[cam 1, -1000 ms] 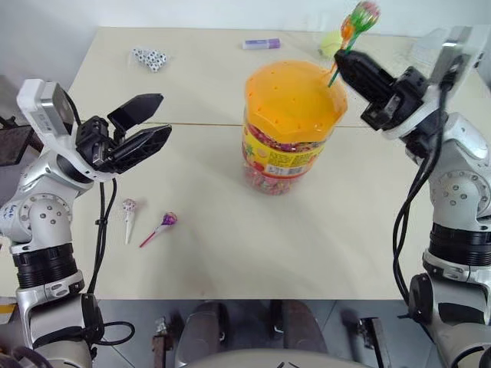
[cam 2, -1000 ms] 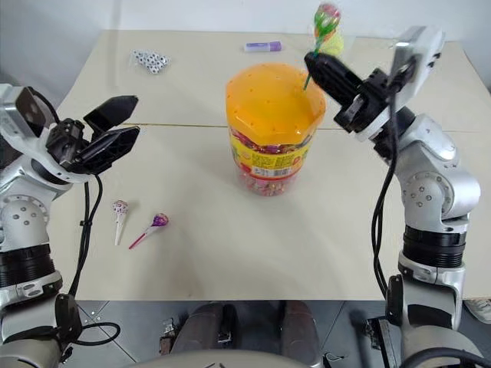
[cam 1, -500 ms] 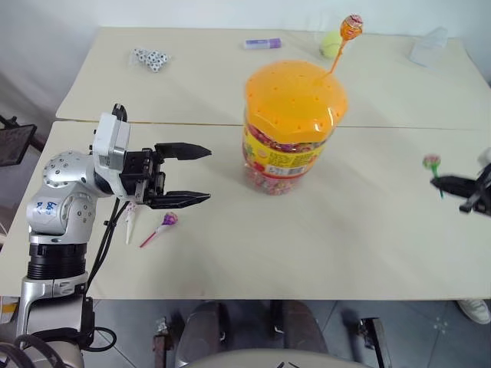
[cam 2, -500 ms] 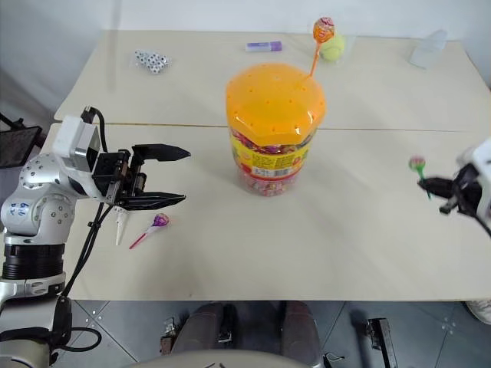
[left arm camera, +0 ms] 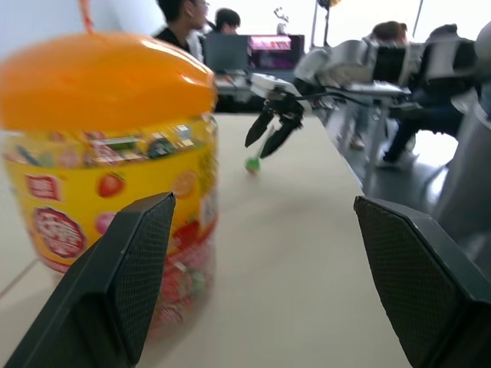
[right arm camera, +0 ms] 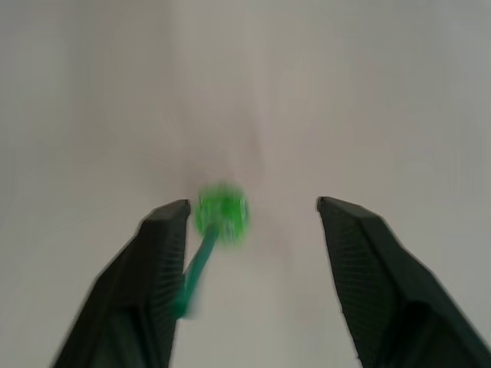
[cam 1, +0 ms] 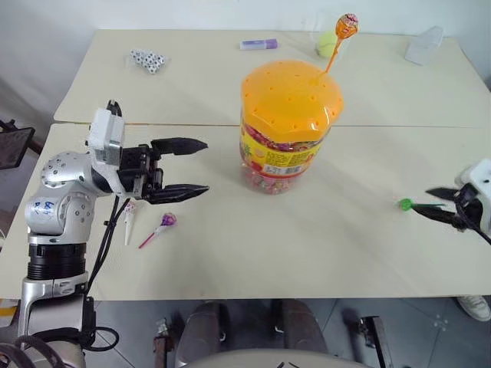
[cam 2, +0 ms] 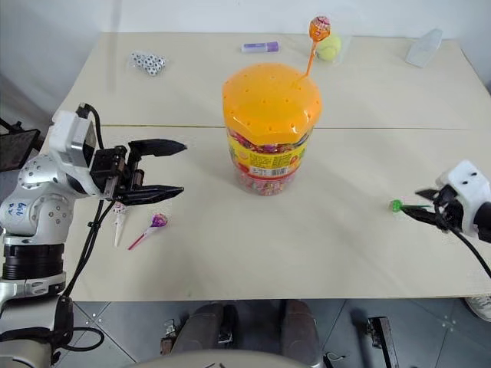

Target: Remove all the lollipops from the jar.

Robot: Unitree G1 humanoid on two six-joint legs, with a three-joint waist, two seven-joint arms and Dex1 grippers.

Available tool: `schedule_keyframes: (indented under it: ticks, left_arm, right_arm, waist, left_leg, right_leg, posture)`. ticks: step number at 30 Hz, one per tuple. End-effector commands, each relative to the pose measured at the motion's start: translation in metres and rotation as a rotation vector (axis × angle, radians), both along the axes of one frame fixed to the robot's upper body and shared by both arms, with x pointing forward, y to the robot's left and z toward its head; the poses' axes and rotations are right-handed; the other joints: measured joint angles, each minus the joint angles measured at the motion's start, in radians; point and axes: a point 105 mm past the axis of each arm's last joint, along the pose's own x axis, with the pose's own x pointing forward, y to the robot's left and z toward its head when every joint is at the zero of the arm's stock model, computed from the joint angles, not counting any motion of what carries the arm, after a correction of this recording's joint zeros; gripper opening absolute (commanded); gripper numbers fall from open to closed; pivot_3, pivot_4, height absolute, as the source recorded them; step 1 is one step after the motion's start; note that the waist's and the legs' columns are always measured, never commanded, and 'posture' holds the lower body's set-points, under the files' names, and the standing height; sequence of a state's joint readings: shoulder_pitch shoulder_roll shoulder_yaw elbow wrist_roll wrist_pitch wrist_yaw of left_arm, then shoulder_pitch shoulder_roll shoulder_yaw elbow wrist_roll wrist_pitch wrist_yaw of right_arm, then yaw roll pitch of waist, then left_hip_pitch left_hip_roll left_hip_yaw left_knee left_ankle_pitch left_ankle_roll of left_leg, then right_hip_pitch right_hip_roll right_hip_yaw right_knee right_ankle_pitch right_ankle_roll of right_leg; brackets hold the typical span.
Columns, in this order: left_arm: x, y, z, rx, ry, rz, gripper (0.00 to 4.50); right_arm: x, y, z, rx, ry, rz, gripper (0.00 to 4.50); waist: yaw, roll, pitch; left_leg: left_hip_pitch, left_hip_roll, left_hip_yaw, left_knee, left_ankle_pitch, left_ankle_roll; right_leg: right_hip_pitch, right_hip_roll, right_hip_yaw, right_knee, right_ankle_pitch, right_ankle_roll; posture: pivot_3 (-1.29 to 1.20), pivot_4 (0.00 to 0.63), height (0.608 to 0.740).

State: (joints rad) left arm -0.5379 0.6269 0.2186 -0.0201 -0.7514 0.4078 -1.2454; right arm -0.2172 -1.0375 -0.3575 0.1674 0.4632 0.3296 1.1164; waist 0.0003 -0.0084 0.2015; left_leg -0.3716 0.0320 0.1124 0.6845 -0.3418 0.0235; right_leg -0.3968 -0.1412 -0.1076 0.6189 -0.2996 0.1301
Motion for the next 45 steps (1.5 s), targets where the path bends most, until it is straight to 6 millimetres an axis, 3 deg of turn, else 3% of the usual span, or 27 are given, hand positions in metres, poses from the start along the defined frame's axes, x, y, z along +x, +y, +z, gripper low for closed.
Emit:
schedule_keyframes:
  ticks: [1, 7, 12, 17, 20, 26, 27, 30, 33, 35, 39, 41, 45]
  left_arm:
    - [0.006, 0.021, 0.033, -0.260, 0.025, 0.100, 3.97]
    - [0.008, 0.036, 0.043, -0.428, 0.112, 0.142, 3.97]
    - [0.005, 0.029, 0.034, -0.389, 0.131, 0.135, 3.97]
    - [0.003, 0.027, 0.030, -0.382, 0.135, 0.139, 3.97]
    - [0.002, 0.027, 0.030, -0.382, 0.133, 0.144, 3.97]
    - [0.002, 0.028, 0.029, -0.384, 0.130, 0.150, 3.97]
    - [0.002, 0.028, 0.029, -0.384, 0.129, 0.151, 3.97]
    - [0.002, 0.026, 0.031, -0.386, 0.113, 0.144, 3.97]
    - [0.002, 0.023, 0.030, -0.334, 0.077, 0.133, 3.97]
    - [0.002, 0.020, 0.028, -0.281, 0.046, 0.128, 3.97]
    - [0.000, 0.009, 0.010, -0.069, -0.011, 0.087, 3.97]
    - [-0.004, 0.003, -0.009, 0.085, -0.049, 0.045, 3.97]
    - [-0.008, -0.006, -0.025, 0.193, -0.081, -0.020, 3.97]
  right_arm:
    - [-0.003, 0.051, 0.072, 0.230, -0.261, 0.226, 2.70]
    - [0.031, 0.110, 0.118, 0.424, -0.392, 0.282, 2.70]
    - [0.059, 0.135, 0.121, 0.431, -0.350, 0.238, 2.70]
    - [0.073, 0.156, 0.125, 0.460, -0.330, 0.245, 2.70]
    - [0.076, 0.158, 0.128, 0.481, -0.337, 0.249, 2.10]
    - [0.072, 0.164, 0.136, 0.529, -0.346, 0.304, 0.03]
    - [0.072, 0.164, 0.138, 0.540, -0.354, 0.306, 0.03]
    - [0.067, 0.156, 0.156, 0.618, -0.457, 0.328, 0.03]
    - [0.061, 0.124, 0.176, 0.731, -0.541, 0.276, 0.03]
    - [0.060, 0.103, 0.172, 0.652, -0.546, 0.219, 0.03]
    - [0.059, 0.054, 0.132, 0.299, -0.383, 0.072, 0.03]
    - [0.047, 0.019, 0.097, 0.069, -0.223, -0.009, 0.03]
    - [0.016, -0.023, 0.040, -0.280, 0.002, -0.040, 0.03]
  waist:
    - [-0.006, 0.000, 0.000]
    - [-0.003, 0.000, 0.000]
    - [0.007, 0.000, 0.000]
    - [-0.004, 0.000, 0.000]
    - [-0.005, 0.000, 0.000]
    - [-0.007, 0.000, 0.000]
    - [-0.007, 0.000, 0.000]
    - [-0.007, 0.000, 0.000]
    - [-0.002, 0.000, 0.000]
    - [0.002, 0.000, 0.000]
    - [0.015, 0.000, 0.000]
    - [0.017, 0.000, 0.000]
    - [0.011, 0.000, 0.000]
  left_leg:
    - [0.001, 0.000, 0.000, 0.000, 0.000, 0.000]
    - [0.000, 0.000, -0.004, 0.000, 0.000, -0.001]
    - [-0.003, -0.002, -0.008, 0.000, 0.000, 0.000]
    - [-0.005, -0.003, -0.008, 0.000, 0.000, 0.000]
    - [-0.004, -0.003, -0.008, 0.000, 0.000, -0.001]
    - [-0.004, -0.002, -0.008, 0.000, 0.000, -0.001]
    - [-0.004, -0.002, -0.008, 0.000, 0.000, -0.001]
    - [-0.004, -0.002, -0.008, 0.000, 0.000, -0.001]
    - [-0.004, -0.002, -0.008, 0.000, 0.000, -0.001]
    - [-0.005, -0.003, -0.007, 0.000, 0.000, -0.001]
    - [-0.007, -0.004, -0.004, 0.000, -0.001, 0.000]
    - [-0.007, -0.005, -0.001, -0.001, -0.001, 0.000]
    - [-0.007, -0.004, 0.003, -0.002, -0.001, 0.000]
  right_leg:
    - [0.000, 0.000, 0.000, 0.000, 0.000, 0.000]
    - [0.000, -0.001, -0.002, 0.003, 0.000, 0.000]
    - [0.000, -0.002, -0.007, 0.003, 0.000, 0.000]
    - [-0.001, -0.002, -0.009, 0.003, 0.001, 0.001]
    - [-0.001, -0.001, -0.009, 0.003, 0.000, 0.001]
    - [-0.001, -0.001, -0.008, 0.003, 0.000, 0.001]
    - [-0.001, -0.001, -0.008, 0.003, 0.000, 0.001]
    - [-0.001, -0.001, -0.008, 0.003, 0.000, 0.001]
    - [-0.001, -0.001, -0.008, 0.003, 0.000, 0.001]
    - [-0.001, -0.001, -0.009, 0.003, 0.001, 0.001]
    - [-0.001, -0.002, -0.011, 0.001, 0.000, 0.001]
    - [-0.001, -0.001, -0.011, -0.002, 0.000, 0.001]
    - [-0.001, 0.002, -0.010, -0.005, 0.000, 0.001]
  posture:
    - [0.00, 0.150, 0.740]
    - [0.00, 0.150, 0.740]
    - [0.00, 0.150, 0.740]
    - [0.00, 0.150, 0.740]
    - [0.00, 0.150, 0.740]
    - [0.00, 0.150, 0.740]
    - [0.00, 0.150, 0.740]
    - [0.00, 0.150, 0.740]
    - [0.00, 0.150, 0.740]
    - [0.00, 0.150, 0.740]
    - [0.00, 0.150, 0.740]
    - [0.00, 0.150, 0.740]
    - [0.00, 0.150, 0.740]
